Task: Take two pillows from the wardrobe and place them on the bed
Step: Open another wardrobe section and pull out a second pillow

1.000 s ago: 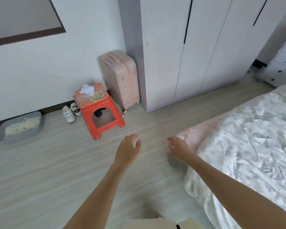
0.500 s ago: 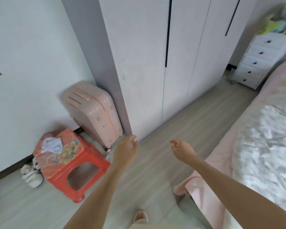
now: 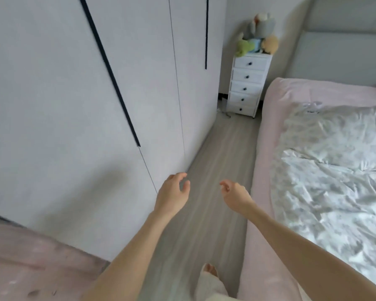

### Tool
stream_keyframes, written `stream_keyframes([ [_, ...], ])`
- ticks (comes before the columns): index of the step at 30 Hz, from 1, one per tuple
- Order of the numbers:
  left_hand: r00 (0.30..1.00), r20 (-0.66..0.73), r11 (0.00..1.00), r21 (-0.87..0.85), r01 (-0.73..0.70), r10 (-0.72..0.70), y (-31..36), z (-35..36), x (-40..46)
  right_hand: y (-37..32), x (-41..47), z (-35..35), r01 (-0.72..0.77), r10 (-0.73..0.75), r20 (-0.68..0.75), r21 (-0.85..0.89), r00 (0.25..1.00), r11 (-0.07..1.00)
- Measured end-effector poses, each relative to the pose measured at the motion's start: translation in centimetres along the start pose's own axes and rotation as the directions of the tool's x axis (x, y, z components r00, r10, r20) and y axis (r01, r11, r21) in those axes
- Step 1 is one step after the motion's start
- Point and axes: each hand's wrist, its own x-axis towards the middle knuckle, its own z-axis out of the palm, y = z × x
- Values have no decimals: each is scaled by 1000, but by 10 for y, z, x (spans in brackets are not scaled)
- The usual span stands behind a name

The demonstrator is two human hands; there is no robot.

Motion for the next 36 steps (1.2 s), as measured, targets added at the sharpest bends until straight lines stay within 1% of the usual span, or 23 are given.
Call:
stream_keyframes([
  [2, 1000, 12, 1000, 20, -20, 20, 13, 1, 56, -4, 43, -20, -18, 18, -21, 21, 1000, 1000],
  [6, 997, -15, 997, 10, -70, 70, 51, 0, 180, -22, 139, -74, -14, 20, -82, 76, 996, 997],
  [9, 996, 23, 997, -8, -82, 83, 77, 10, 261, -31, 206, -107, -39, 50, -103, 104, 993, 994],
  [12, 994, 62, 996, -6, -89, 89, 90, 23, 315, -31, 253, -127, -72, 82, -93, 111, 992, 991],
  [14, 992, 81, 995, -3, -96, 96, 103, 35, 374, -31, 305, -147, -93, 105, -102, 120, 989, 988],
  [20, 985, 79, 988, -20, -152, 154, 144, 50, 545, -43, 444, -208, -111, 132, -163, 131, 978, 985],
  [24, 987, 67, 989, -47, -140, 143, 177, 56, 654, -56, 529, -258, -103, 131, -192, 149, 973, 983],
  [28, 987, 57, 986, -72, -148, 152, 215, 74, 733, -55, 601, -299, -95, 126, -206, 154, 970, 983],
  [32, 989, -32, 984, -97, -149, 147, 251, 95, 813, -45, 685, -338, -49, 78, -208, 142, 975, 989],
  [34, 983, -135, 985, -102, -141, 126, 268, 101, 857, -41, 737, -363, 10, 14, -198, 121, 980, 993],
  [36, 957, -268, 986, -89, -139, 111, 281, 103, 890, -39, 782, -383, 89, -68, -193, 103, 979, 991],
])
